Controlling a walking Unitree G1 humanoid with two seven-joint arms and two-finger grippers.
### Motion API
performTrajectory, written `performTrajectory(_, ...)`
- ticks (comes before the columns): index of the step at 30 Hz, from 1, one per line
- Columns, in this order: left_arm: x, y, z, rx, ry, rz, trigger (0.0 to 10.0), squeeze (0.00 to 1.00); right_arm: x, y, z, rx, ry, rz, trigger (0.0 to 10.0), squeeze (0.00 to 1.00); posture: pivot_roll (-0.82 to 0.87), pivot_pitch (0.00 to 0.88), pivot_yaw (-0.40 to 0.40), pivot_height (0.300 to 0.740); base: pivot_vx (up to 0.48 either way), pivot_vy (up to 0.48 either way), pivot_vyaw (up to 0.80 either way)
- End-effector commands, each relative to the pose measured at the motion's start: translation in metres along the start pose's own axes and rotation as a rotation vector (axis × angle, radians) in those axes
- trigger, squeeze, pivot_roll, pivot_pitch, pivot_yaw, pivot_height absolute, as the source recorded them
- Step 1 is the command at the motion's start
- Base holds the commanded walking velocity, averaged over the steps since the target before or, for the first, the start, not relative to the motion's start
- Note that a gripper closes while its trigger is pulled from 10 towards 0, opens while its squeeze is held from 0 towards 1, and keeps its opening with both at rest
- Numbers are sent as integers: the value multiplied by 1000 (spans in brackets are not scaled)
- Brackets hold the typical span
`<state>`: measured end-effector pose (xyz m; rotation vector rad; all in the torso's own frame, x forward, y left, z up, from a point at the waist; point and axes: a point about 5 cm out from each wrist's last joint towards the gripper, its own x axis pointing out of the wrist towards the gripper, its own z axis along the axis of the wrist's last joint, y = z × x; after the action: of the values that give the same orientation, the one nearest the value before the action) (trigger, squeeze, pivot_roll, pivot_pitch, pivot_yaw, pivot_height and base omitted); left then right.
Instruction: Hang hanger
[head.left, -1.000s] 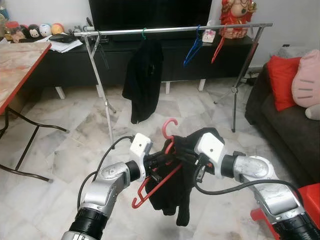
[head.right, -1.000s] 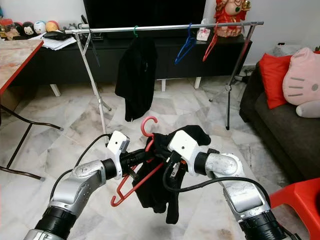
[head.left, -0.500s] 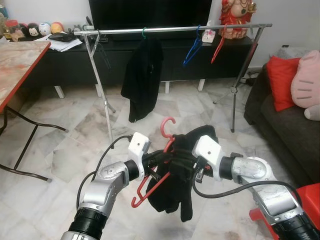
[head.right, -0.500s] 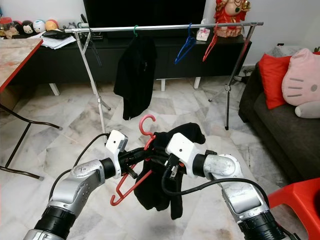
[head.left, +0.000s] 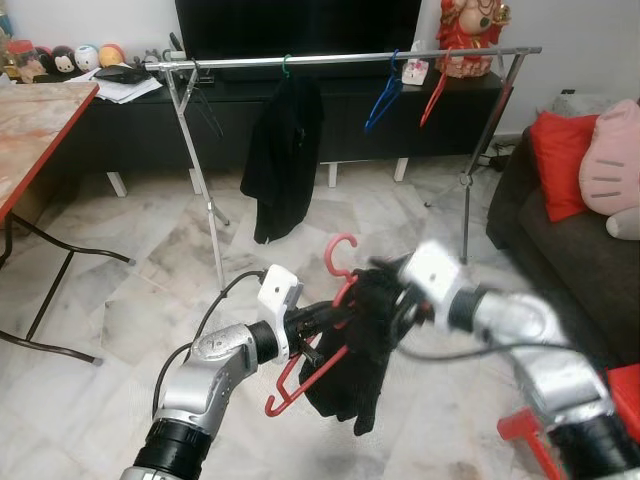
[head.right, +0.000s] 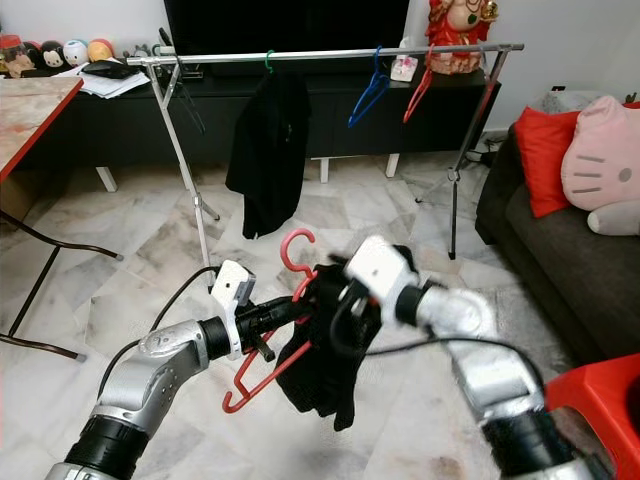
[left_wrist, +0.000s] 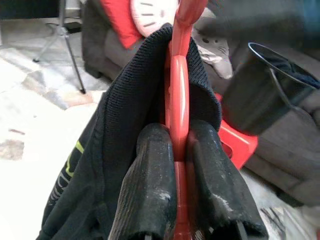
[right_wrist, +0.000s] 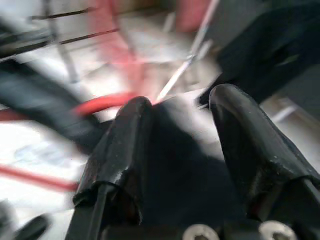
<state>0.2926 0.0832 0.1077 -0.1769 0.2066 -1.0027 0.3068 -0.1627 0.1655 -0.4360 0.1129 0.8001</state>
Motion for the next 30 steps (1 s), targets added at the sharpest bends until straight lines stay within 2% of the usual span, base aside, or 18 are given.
performTrajectory(1,0,-5,9,54,-34,-46,10000,0,-8,-13,8,-25,-26,-42,10000,0,-113,0,-53,740,0,0,0)
performTrajectory(6,-1,-5,6,62,-16,-53,10000,0,-18,-23,21,-60,-70,-37,10000,0,-118,0,-57,740,0,0,0)
performTrajectory(10,-3,-5,1,83,11,-66,10000,0,-35,-29,20,-117,-45,57,10000,0,-122,0,-61,740,0,0,0)
performTrajectory(12,-4,-4,-4,107,37,-66,10000,0,-47,-24,11,-145,11,189,10000,0,-127,0,-63,740,0,0,0)
performTrajectory(17,-4,-3,-4,113,38,-69,10000,0,-55,-25,5,-127,34,232,10000,0,-128,0,-64,740,0,0,0)
performTrajectory(21,-8,-4,-5,142,65,-118,10000,0,-65,-31,-9,-122,104,278,10000,0,-130,0,-61,740,0,0,0)
performTrajectory(24,-13,-6,-5,184,89,-182,10000,0,-69,-29,-14,-109,125,344,10000,0,-125,0,-57,740,0,0,0)
performTrajectory(30,-17,-6,-5,244,123,-229,10000,0,-70,-23,-22,-96,155,431,10000,0,-117,0,-56,740,0,0,0)
